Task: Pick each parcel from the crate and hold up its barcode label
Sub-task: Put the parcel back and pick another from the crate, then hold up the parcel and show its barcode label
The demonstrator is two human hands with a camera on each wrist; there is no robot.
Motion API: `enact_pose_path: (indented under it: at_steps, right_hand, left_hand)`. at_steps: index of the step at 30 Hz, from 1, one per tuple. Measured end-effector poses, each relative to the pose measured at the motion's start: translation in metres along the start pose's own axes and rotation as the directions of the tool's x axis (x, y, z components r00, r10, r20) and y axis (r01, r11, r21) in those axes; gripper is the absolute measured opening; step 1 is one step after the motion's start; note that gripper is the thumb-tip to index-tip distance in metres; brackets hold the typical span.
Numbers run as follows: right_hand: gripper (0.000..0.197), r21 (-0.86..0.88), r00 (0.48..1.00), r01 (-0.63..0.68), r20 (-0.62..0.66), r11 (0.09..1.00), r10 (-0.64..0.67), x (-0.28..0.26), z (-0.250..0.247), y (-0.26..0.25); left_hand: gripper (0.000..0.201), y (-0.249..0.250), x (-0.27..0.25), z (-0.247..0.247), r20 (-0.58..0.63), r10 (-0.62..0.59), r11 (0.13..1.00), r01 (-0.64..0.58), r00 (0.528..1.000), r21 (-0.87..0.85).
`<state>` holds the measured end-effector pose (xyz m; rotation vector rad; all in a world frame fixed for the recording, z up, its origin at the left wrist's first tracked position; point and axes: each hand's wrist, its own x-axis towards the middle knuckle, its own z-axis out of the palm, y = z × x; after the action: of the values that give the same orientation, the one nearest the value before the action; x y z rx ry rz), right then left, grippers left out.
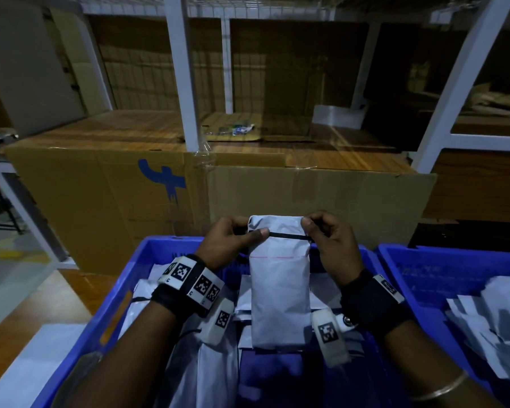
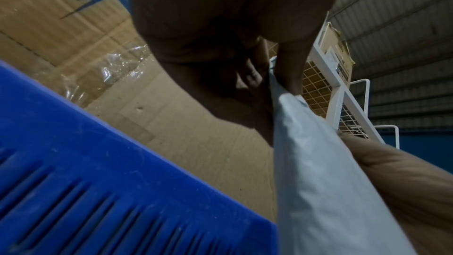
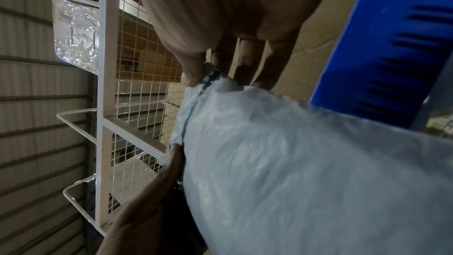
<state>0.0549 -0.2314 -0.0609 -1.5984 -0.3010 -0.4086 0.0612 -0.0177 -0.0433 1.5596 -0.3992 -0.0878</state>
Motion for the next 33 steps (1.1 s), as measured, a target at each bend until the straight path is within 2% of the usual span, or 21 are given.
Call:
enact_pose_path:
  at_steps: [4,7,9,11,14,16,19,22,24,27,29,31,33]
  right_hand:
    - [0.014,0.033,1.000,0.004,0.003,0.999,-0.004,-0.001,0.002,-0.004]
    - [0.005,0.097,0.993,-0.088,0.084,0.991,0.080,-0.004,0.002,-0.007]
    - [0.021,0.136,0.973,-0.162,0.189,0.977,0.135,-0.008,0.003,-0.005]
    - [0.039,0.080,0.954,-0.162,0.268,0.984,0.135,-0.010,0.003,0.000]
    - [0.054,0.018,0.934,-0.164,0.325,0.986,0.150,-0.009,0.000,0.008]
    - [0.055,0.001,0.918,-0.183,0.359,0.983,0.171,-0.010,0.000,0.010]
    - [0.047,-0.012,0.907,-0.172,0.388,0.985,0.163,-0.014,0.004,0.009]
    - [0.037,-0.008,0.953,-0.081,0.293,0.997,0.080,-0.014,0.004,0.005]
    - [0.031,-0.022,0.979,0.008,0.202,1.000,-0.003,-0.012,0.000,-0.003]
    - [0.028,-0.081,0.982,0.146,0.134,0.986,-0.134,-0.008,-0.007,-0.015]
    - [0.031,-0.142,0.971,0.221,0.120,0.965,-0.205,-0.006,-0.010,-0.017]
    - [0.033,-0.222,0.959,0.281,0.107,0.934,-0.263,-0.007,-0.009,-0.014]
    - [0.038,-0.269,0.925,0.375,0.169,0.887,-0.340,-0.009,-0.004,-0.009]
  left_hand:
    - [0.023,0.007,-0.001,0.004,-0.033,0.033,0.999,-0.033,0.999,0.007]
    - [0.028,0.010,-0.002,0.004,-0.082,0.028,0.999,-0.030,0.996,-0.024]
    - [0.032,0.013,-0.004,0.004,-0.125,-0.003,1.000,-0.001,0.992,-0.031]
    - [0.032,0.014,-0.004,0.002,-0.171,-0.015,0.999,0.008,0.985,-0.040]
    - [0.032,0.014,-0.001,-0.005,-0.213,0.081,0.996,-0.089,0.974,-0.028]
    - [0.033,0.011,0.002,-0.010,-0.242,0.134,0.990,-0.141,0.961,-0.009]
    - [0.032,0.011,0.002,-0.012,-0.271,0.155,0.988,-0.156,0.950,0.018]
    - [0.035,0.013,0.000,-0.015,-0.261,0.123,0.992,-0.117,0.957,0.037]
    - [0.046,0.016,-0.002,-0.017,-0.258,-0.037,0.999,0.041,0.965,0.011]
    - [0.071,0.018,-0.004,-0.019,-0.178,-0.245,0.969,0.245,0.953,-0.020]
    - [0.080,0.020,-0.006,-0.019,-0.100,-0.283,0.959,0.278,0.954,-0.060]
    - [0.085,0.020,-0.007,-0.019,0.009,-0.270,0.953,0.268,0.963,-0.142]
    - [0.098,0.017,-0.005,-0.021,0.114,-0.225,0.929,0.249,0.968,-0.274]
